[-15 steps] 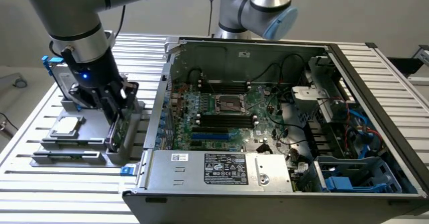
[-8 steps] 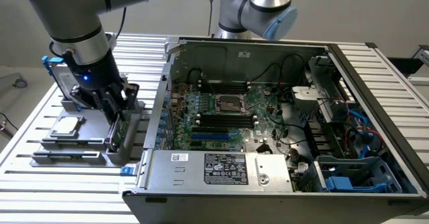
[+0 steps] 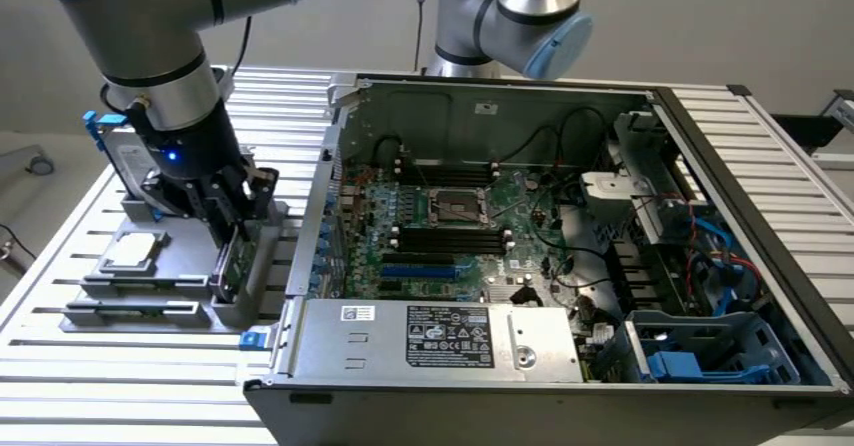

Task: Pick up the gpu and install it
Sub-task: 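Pick up the gpu and move the gpu toward the slot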

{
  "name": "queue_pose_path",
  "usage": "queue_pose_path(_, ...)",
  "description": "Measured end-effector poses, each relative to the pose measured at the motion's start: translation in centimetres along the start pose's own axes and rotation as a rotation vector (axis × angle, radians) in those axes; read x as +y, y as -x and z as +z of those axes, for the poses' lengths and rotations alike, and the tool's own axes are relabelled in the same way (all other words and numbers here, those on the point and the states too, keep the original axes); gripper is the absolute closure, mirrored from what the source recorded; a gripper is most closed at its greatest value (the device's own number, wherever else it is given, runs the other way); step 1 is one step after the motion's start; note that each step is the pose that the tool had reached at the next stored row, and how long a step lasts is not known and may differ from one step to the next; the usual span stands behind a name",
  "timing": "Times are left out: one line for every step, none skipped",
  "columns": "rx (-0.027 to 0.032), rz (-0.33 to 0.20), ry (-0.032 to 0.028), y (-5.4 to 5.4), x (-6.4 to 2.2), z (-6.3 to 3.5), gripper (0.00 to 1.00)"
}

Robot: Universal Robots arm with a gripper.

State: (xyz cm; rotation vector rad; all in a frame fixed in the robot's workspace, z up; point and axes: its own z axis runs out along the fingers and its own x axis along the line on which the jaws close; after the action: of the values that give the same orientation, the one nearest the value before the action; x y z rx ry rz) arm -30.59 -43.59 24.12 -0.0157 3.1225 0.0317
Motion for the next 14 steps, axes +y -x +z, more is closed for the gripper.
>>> queue_pose_path(-0.0001,0.002,0.0000,0.00,0.00,0.00,0.64)
queue_pose_path(-0.0001,0.004,-0.0001,0.00,0.00,0.00,0.64)
queue_pose_path(-0.0002,0.006,-0.0001,0.00,0.00,0.00,0.64)
queue_pose_path(-0.0002,0.008,-0.0001,0.00,0.00,0.00,0.64)
queue_pose_path(-0.0003,0.009,-0.0001,0.01,0.00,0.01,0.64)
queue_pose_path(-0.0003,0.011,-0.0002,0.01,0.01,0.01,0.64)
queue_pose_path(-0.0003,0.012,-0.0002,0.00,0.02,0.01,0.64)
queue_pose_path(-0.0004,0.014,-0.0002,0.00,0.04,0.01,0.64)
queue_pose_path(-0.0004,0.014,-0.0002,0.00,0.06,0.01,0.64)
queue_pose_path(-0.0005,0.015,-0.0002,0.01,0.09,0.01,0.64)
queue_pose_path(-0.0004,0.015,-0.0003,0.00,0.11,0.01,0.64)
queue_pose_path(-0.0004,0.015,-0.0003,0.00,0.11,0.01,0.64)
queue_pose_path(-0.0004,0.015,-0.0003,0.00,0.12,0.01,0.64)
queue_pose_path(-0.0004,0.015,-0.0003,0.00,0.12,0.01,0.64)
